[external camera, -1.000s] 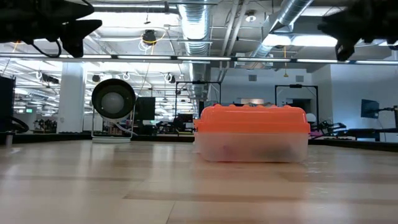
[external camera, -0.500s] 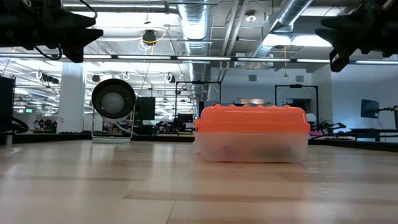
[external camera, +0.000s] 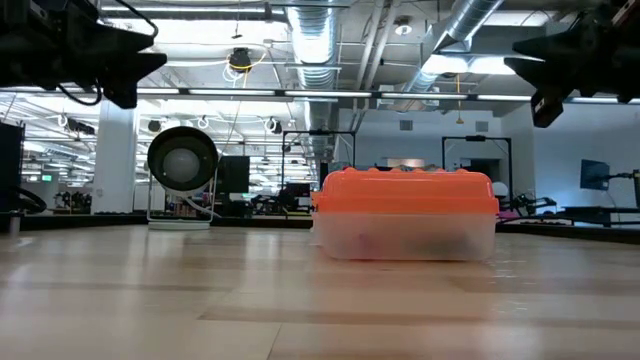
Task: Pick & place school supplies into a supply box
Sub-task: Return to Home Position
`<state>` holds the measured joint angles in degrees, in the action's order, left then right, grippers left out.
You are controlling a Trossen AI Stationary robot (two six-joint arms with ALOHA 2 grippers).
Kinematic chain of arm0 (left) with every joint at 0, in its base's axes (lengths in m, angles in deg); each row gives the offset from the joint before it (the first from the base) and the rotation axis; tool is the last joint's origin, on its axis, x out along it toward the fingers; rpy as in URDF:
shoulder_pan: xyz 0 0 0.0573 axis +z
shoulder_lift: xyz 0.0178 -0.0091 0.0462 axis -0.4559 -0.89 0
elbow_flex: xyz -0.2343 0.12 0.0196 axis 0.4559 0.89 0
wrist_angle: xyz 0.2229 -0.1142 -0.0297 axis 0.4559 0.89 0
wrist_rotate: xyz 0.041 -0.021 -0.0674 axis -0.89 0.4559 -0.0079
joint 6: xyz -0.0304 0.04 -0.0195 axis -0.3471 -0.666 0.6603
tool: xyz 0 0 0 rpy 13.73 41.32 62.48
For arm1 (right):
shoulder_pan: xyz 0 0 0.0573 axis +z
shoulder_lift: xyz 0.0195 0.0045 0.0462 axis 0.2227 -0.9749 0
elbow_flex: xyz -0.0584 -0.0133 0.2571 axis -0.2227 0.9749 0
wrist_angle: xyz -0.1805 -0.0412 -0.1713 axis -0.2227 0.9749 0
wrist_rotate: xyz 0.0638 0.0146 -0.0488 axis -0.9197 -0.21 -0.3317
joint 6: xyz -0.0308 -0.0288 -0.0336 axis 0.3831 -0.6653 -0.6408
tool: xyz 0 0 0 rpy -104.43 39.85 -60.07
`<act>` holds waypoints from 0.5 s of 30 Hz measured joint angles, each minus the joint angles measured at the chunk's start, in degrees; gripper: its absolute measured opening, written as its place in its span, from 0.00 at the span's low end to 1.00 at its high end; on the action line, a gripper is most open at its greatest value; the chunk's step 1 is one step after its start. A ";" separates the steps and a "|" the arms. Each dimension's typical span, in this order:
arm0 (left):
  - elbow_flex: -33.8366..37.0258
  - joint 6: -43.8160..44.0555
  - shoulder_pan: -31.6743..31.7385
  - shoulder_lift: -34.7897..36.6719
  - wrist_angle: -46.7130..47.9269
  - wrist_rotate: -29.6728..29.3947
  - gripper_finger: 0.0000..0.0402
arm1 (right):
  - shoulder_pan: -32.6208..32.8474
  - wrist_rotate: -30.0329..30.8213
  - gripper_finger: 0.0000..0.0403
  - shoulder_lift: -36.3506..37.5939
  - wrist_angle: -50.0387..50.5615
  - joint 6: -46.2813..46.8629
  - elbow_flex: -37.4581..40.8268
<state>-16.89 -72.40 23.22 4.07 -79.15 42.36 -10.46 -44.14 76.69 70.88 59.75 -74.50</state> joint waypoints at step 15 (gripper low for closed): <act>0.09 2.08 0.00 0.01 7.13 0.13 0.38 | 4.00 7.52 0.21 -1.34 6.97 2.46 0.04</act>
<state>-16.80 -70.32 23.22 4.07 -72.02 42.49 -6.46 -36.63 75.35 77.85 62.21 -74.46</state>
